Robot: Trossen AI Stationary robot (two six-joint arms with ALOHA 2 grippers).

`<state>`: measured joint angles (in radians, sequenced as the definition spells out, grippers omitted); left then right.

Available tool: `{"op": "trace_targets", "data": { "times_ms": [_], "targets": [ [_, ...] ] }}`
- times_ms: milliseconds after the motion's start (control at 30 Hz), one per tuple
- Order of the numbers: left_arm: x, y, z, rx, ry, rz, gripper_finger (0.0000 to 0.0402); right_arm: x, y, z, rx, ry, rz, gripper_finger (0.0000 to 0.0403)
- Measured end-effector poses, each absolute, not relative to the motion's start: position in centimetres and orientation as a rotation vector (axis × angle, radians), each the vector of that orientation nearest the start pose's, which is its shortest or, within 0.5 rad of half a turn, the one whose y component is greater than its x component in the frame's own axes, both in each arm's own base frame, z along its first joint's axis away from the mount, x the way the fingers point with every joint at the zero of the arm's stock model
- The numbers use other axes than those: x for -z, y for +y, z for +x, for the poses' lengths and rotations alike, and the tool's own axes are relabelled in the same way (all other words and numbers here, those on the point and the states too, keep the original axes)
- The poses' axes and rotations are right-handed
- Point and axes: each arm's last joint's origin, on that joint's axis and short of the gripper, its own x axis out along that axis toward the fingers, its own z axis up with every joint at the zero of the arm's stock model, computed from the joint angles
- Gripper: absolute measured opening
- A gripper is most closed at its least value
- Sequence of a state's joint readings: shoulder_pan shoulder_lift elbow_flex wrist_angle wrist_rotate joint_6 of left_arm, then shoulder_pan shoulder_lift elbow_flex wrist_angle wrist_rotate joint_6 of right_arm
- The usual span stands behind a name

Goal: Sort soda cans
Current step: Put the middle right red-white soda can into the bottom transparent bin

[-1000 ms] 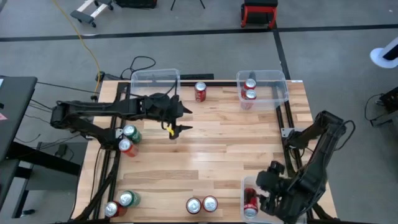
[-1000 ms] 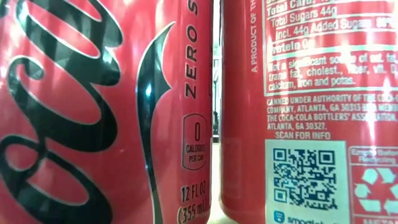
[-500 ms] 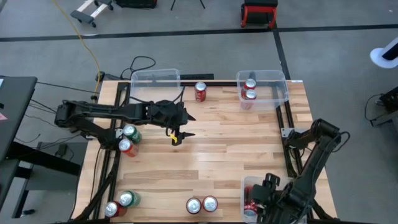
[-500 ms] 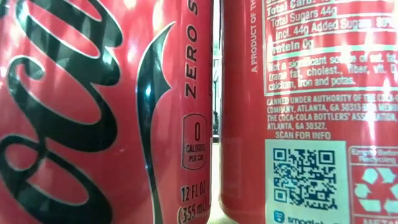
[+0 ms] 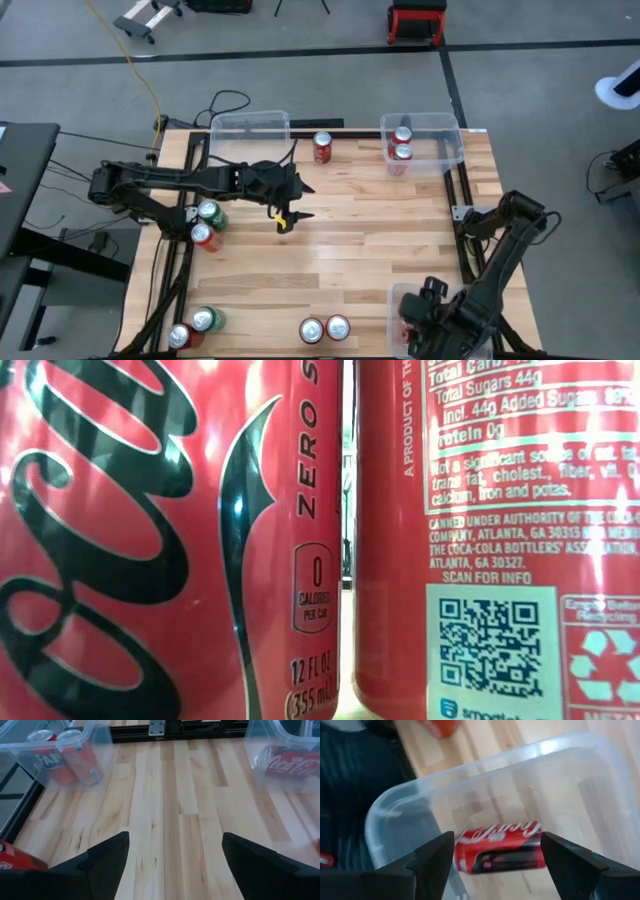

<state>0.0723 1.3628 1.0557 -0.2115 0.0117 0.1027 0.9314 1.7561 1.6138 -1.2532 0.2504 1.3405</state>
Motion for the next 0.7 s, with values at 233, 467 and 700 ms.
{"op": "trace_targets", "data": {
  "times_ms": [233, 467, 700],
  "targets": [
    [-29.6, 1.3, 30.0, -0.016, 0.532, 0.076, 0.0316, -29.2, 25.4, 21.0, 0.422, 1.33, 0.475, 0.0315],
    [-29.6, 0.2, 30.0, -0.05, 0.541, 0.192, 0.0316, -29.1, 25.1, 20.1, 0.733, 1.31, 0.73, 0.0315],
    [-29.6, 0.1, 30.0, -0.02, 0.543, 0.301, 0.0316, -26.9, 26.1, 20.5, 0.903, 1.215, 1.096, 0.0315]
  ]
}}
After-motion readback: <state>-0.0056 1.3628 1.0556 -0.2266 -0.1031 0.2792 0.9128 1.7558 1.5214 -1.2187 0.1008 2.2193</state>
